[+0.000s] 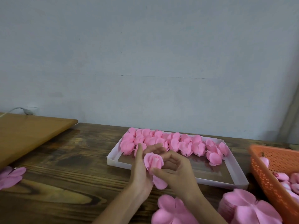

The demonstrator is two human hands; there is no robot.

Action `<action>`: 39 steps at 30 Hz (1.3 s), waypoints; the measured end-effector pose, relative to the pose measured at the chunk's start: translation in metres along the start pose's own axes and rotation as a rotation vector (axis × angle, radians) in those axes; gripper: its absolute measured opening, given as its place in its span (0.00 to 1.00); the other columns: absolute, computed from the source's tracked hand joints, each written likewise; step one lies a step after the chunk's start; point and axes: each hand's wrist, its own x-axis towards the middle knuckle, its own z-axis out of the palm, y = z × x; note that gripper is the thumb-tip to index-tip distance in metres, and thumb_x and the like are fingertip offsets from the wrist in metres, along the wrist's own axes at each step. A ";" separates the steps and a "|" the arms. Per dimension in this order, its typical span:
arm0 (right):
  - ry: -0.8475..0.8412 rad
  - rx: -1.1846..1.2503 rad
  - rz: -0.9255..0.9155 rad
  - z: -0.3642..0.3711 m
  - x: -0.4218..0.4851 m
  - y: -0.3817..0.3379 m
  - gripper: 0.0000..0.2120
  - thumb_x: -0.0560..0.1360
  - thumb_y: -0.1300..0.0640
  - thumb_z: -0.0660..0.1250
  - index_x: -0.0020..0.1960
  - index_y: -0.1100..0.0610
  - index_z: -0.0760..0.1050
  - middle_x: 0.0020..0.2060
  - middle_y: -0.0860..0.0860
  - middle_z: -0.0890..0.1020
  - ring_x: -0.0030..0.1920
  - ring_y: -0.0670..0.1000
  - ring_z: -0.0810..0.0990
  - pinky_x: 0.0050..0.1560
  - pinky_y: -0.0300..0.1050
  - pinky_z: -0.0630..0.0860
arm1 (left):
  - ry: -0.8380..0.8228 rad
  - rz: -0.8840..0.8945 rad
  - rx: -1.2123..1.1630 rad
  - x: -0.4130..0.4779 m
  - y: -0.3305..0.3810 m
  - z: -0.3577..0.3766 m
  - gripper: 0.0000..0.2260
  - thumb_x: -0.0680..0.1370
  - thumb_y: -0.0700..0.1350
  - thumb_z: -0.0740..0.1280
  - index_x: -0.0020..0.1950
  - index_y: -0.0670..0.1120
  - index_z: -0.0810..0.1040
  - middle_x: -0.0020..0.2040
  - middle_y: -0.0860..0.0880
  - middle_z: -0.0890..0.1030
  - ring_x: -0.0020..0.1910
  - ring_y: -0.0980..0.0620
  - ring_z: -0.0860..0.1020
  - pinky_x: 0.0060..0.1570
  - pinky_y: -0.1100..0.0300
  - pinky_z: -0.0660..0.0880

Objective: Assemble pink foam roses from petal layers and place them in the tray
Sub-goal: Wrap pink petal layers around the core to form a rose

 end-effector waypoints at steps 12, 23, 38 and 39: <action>0.139 -0.406 -0.153 0.007 -0.009 -0.007 0.14 0.66 0.56 0.80 0.44 0.45 0.78 0.39 0.41 0.84 0.40 0.46 0.83 0.37 0.36 0.78 | -0.046 -0.114 -0.180 -0.008 -0.007 0.005 0.31 0.80 0.68 0.61 0.42 0.42 0.88 0.46 0.40 0.86 0.44 0.44 0.87 0.41 0.53 0.83; 0.245 -0.579 -0.221 0.007 -0.011 -0.017 0.11 0.72 0.40 0.75 0.45 0.42 0.75 0.43 0.39 0.79 0.49 0.43 0.76 0.45 0.36 0.72 | 0.138 -0.073 -0.225 0.004 0.001 -0.005 0.27 0.84 0.60 0.59 0.38 0.40 0.80 0.32 0.42 0.84 0.29 0.45 0.85 0.32 0.57 0.80; -0.092 -0.076 0.354 0.008 -0.008 -0.001 0.13 0.69 0.61 0.81 0.44 0.62 0.77 0.33 0.60 0.85 0.30 0.50 0.82 0.32 0.42 0.79 | 0.182 -0.061 -0.421 0.011 0.006 -0.009 0.29 0.81 0.64 0.60 0.29 0.44 0.76 0.30 0.44 0.77 0.25 0.46 0.75 0.49 0.43 0.79; -0.090 -0.057 0.353 0.010 -0.009 -0.001 0.12 0.69 0.62 0.80 0.44 0.62 0.78 0.33 0.59 0.85 0.30 0.50 0.82 0.31 0.41 0.78 | 0.172 -0.059 -0.417 0.009 0.006 -0.007 0.29 0.81 0.64 0.60 0.29 0.44 0.75 0.29 0.44 0.75 0.24 0.47 0.73 0.42 0.47 0.80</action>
